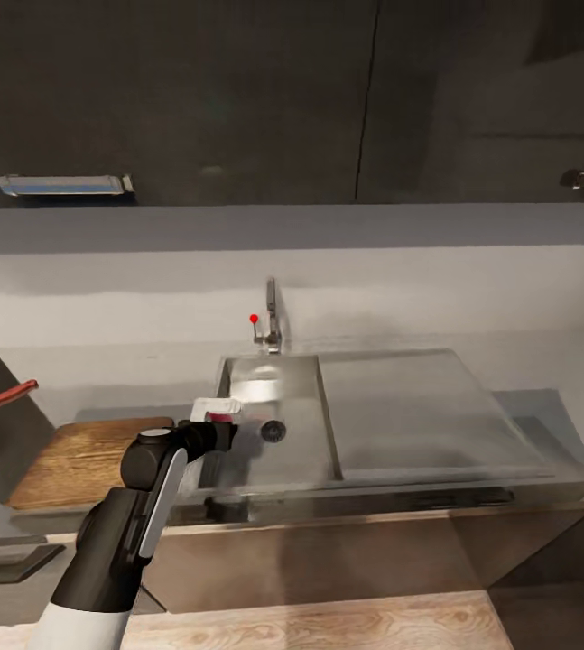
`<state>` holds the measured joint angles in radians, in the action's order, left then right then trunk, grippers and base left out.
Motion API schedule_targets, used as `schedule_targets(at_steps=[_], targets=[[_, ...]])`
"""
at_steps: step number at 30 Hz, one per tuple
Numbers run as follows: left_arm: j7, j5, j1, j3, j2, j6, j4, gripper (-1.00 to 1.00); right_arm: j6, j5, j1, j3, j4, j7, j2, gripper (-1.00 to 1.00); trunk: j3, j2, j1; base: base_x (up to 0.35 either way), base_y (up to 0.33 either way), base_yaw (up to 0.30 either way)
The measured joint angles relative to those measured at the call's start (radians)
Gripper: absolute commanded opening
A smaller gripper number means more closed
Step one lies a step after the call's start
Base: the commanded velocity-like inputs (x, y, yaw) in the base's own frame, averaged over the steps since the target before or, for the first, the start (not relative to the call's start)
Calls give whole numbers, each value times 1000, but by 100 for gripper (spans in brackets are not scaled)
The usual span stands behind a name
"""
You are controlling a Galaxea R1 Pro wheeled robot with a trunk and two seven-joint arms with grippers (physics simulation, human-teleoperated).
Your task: In the kitchen, take the Vidalia onion out of the sink, dice it on the chopping board with the paring knife, put the diced onion into the bowl on the countertop, then place both the paring knife and the chopping board into the sink.
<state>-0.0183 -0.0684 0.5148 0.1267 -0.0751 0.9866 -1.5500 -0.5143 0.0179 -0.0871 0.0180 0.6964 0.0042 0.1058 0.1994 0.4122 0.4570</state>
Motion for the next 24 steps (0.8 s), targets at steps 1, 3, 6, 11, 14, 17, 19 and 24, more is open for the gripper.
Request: schedule_targets(at_steps=[1, 3, 6, 11, 14, 17, 19, 24], targets=[[0, 0, 0, 0, 0, 0, 0, -100, 0, 0, 0, 0, 0, 0, 0, 100, -2, 0, 0, 0, 315, 0], [0, 0, 0, 0, 0, 0, 0, -100, 0, 0, 0, 0, 0, 0, 0, 100, -5, 0, 0, 0, 315, 0], [0, 0, 0, 0, 0, 0, 0, -100, 0, 0, 0, 0, 0, 0, 0, 100, -10, 0, 0, 0, 316, 0], [0, 1, 0, -2, 0, 1, 0, -100, 0, 0, 0, 0, 0, 0, 0, 100, -18, 0, 0, 0, 316, 0], [0, 0, 0, -2, -1, 2, 0, -100, -1, 0, 0, 0, 0, 0, 0, 100, -22, 0, 0, 0, 315, 0], [0, 0, 0, -2, -1, 1, 0, -100, -1, 0, 0, 0, 0, 0, 1, 100, -27, 0, 0, 0, 315, 0], [0, 0, 0, -2, -1, 2, 0, -100, -1, 0, 0, 0, 0, 0, 1, 100, -30, 0, 0, -20, 315, 0], [0, 0, 0, -1, -2, 2, 0, -100, -2, 1, 0, 0, 0, 0, 0, 100, -36, 0, 0, -126, 302, 0]])
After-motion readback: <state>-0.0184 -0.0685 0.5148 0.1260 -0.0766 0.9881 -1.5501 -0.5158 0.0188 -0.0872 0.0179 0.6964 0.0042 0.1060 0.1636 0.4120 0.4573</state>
